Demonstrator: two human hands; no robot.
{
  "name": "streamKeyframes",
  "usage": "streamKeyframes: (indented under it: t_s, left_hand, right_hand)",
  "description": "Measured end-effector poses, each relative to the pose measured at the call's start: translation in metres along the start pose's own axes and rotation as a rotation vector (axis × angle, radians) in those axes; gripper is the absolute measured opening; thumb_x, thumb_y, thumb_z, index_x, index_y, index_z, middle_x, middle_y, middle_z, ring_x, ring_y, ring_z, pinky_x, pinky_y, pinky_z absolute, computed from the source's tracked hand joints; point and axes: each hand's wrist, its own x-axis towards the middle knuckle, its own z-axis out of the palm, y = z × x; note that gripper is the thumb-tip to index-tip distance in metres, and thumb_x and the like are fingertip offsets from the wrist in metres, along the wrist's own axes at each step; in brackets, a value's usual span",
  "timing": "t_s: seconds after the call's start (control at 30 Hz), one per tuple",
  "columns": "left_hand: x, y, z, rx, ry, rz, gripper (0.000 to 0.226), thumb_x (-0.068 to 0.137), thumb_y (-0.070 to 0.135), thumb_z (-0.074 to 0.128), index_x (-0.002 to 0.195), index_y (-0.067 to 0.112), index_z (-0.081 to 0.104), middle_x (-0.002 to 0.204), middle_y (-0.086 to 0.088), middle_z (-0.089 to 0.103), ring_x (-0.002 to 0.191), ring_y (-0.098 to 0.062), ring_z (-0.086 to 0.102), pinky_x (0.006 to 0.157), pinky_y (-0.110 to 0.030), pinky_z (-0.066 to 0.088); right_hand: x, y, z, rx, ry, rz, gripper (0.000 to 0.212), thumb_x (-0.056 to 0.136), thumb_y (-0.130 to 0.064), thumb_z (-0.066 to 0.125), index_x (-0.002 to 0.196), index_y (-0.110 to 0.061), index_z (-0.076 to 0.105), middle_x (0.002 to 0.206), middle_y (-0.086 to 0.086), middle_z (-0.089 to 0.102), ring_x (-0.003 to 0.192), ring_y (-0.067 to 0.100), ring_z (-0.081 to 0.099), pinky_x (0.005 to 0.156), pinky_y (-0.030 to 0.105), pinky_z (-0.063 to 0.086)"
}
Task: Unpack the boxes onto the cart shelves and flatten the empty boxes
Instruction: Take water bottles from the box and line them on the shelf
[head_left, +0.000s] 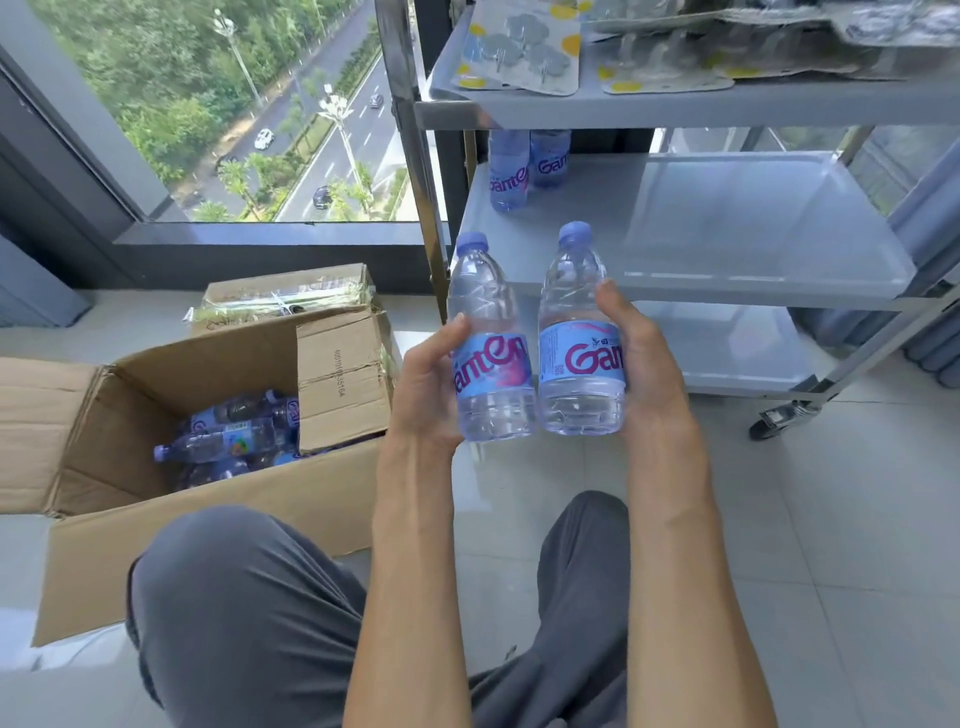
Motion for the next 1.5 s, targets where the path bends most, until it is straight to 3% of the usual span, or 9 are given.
streamKeyframes:
  t_s: [0.2,0.4,0.57,0.73,0.87,0.97,1.13,1.27,1.5]
  left_hand:
    - [0.008,-0.001,-0.006,0.137,0.034,-0.011,0.058,0.087,0.042,0.067,0.13,0.006,0.053,0.101,-0.014,0.066,0.088,-0.028,0.067,0.083,-0.043,0.057]
    - [0.019,-0.011,-0.004,0.196,0.122,-0.094,0.052,0.082,0.032,0.065,0.124,0.003,0.056,0.097,-0.014,0.066,0.083,-0.026,0.067,0.077,-0.04,0.058]
    - [0.04,-0.008,-0.013,0.27,0.111,-0.096,0.048,0.082,0.029,0.07,0.119,0.002,0.059,0.105,-0.02,0.065,0.09,-0.032,0.066,0.084,-0.044,0.056]
    - [0.077,0.01,-0.003,0.593,0.321,0.154,0.056,0.068,0.032,0.083,0.111,0.0,0.068,0.093,-0.012,0.074,0.076,-0.022,0.074,0.06,-0.028,0.056]
    - [0.121,0.03,0.01,0.697,0.358,0.308,0.053,0.074,0.02,0.085,0.12,0.003,0.065,0.101,-0.01,0.074,0.083,-0.023,0.075,0.068,-0.029,0.059]
    - [0.161,0.042,0.012,0.73,0.403,0.432,0.04,0.074,0.02,0.085,0.111,0.013,0.071,0.1,-0.004,0.075,0.085,-0.02,0.075,0.072,-0.032,0.062]
    - [0.225,0.055,0.006,0.789,0.504,0.515,0.052,0.077,0.024,0.084,0.122,0.012,0.062,0.113,-0.004,0.07,0.097,-0.018,0.071,0.079,-0.03,0.061]
    - [0.264,0.059,-0.004,0.793,0.5,0.564,0.055,0.075,0.009,0.083,0.122,0.007,0.054,0.116,-0.012,0.066,0.102,-0.024,0.068,0.091,-0.042,0.058]
    - [0.319,0.079,-0.012,0.779,0.483,0.599,0.056,0.074,0.003,0.081,0.122,0.007,0.053,0.112,-0.008,0.066,0.098,-0.019,0.067,0.09,-0.041,0.058]
  right_hand:
    - [0.007,0.003,-0.014,0.121,0.062,0.091,0.04,0.083,-0.043,0.075,0.109,-0.013,0.066,0.089,0.012,0.065,0.074,0.027,0.065,0.071,0.041,0.054]
    - [0.01,0.014,-0.018,0.037,0.094,0.083,0.068,0.065,-0.04,0.089,0.117,-0.003,0.064,0.115,0.027,0.066,0.102,0.047,0.065,0.095,0.066,0.048]
    - [0.028,0.015,-0.03,-0.035,0.193,0.043,0.037,0.063,-0.036,0.089,0.086,-0.011,0.073,0.085,0.018,0.07,0.075,0.033,0.068,0.073,0.049,0.058]
    - [0.06,0.005,-0.034,-0.133,0.249,-0.045,0.03,0.072,-0.03,0.085,0.09,-0.008,0.074,0.091,0.018,0.074,0.077,0.033,0.071,0.071,0.047,0.059]
    - [0.099,-0.004,-0.034,-0.263,0.327,-0.227,0.015,0.078,-0.023,0.079,0.089,-0.015,0.073,0.084,0.007,0.075,0.073,0.023,0.07,0.069,0.046,0.059]
    - [0.136,-0.011,-0.033,-0.419,0.374,-0.359,0.018,0.079,-0.021,0.077,0.094,-0.014,0.07,0.086,0.005,0.074,0.076,0.025,0.069,0.073,0.045,0.059]
    - [0.198,-0.016,-0.022,-0.53,0.446,-0.532,0.029,0.082,-0.01,0.074,0.11,-0.008,0.067,0.1,0.005,0.072,0.091,0.021,0.068,0.085,0.044,0.055]
    - [0.239,-0.014,-0.022,-0.55,0.452,-0.582,0.044,0.082,0.001,0.07,0.125,-0.002,0.061,0.116,0.01,0.069,0.108,0.025,0.065,0.094,0.043,0.051]
    - [0.295,-0.014,-0.021,-0.568,0.503,-0.638,0.058,0.083,0.001,0.072,0.137,0.0,0.053,0.13,0.01,0.063,0.121,0.021,0.059,0.104,0.03,0.046]
